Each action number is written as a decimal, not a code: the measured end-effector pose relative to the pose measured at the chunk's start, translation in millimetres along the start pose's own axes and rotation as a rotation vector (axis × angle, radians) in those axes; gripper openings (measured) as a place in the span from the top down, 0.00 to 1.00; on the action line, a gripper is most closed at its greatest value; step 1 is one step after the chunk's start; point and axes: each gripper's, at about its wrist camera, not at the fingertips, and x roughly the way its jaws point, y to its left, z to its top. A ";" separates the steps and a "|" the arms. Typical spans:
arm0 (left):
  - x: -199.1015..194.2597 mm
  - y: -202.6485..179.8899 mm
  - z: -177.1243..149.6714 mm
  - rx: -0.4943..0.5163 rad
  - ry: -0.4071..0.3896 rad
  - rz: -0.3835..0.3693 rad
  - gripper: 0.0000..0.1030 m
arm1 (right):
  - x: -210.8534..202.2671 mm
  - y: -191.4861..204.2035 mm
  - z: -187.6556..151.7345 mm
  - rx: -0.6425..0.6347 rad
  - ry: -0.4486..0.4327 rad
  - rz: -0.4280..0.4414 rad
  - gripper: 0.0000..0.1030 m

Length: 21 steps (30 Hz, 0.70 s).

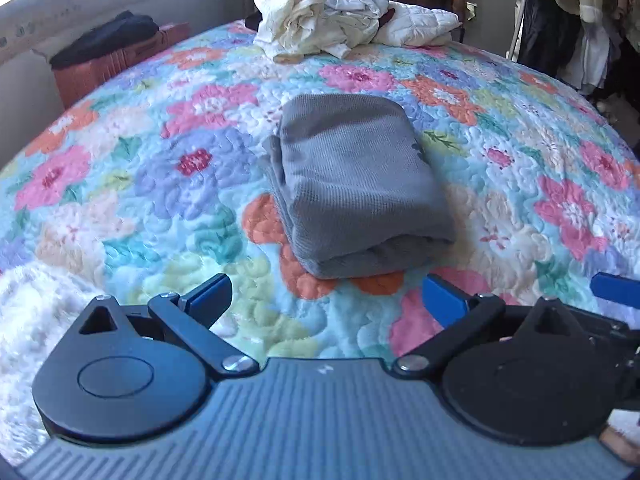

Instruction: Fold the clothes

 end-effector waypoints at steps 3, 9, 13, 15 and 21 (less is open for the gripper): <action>5.5 2.7 -3.0 -0.045 0.009 -0.045 0.00 | -0.2 2.8 -8.9 -0.065 -0.039 -0.005 0.09; 12.2 3.6 -4.1 -0.068 0.016 -0.009 0.00 | 0.9 4.7 -17.4 -0.135 -0.082 -0.010 0.09; 16.5 0.2 -5.8 -0.045 0.040 0.028 0.00 | 2.3 1.3 -16.3 -0.118 -0.097 -0.027 0.09; 18.3 -0.6 -6.0 -0.041 0.049 0.031 0.00 | 3.0 -0.4 -15.8 -0.110 -0.104 -0.036 0.09; 20.7 -2.8 -6.4 -0.035 0.051 0.044 0.00 | 6.4 -9.4 -16.4 -0.045 -0.106 -0.043 0.09</action>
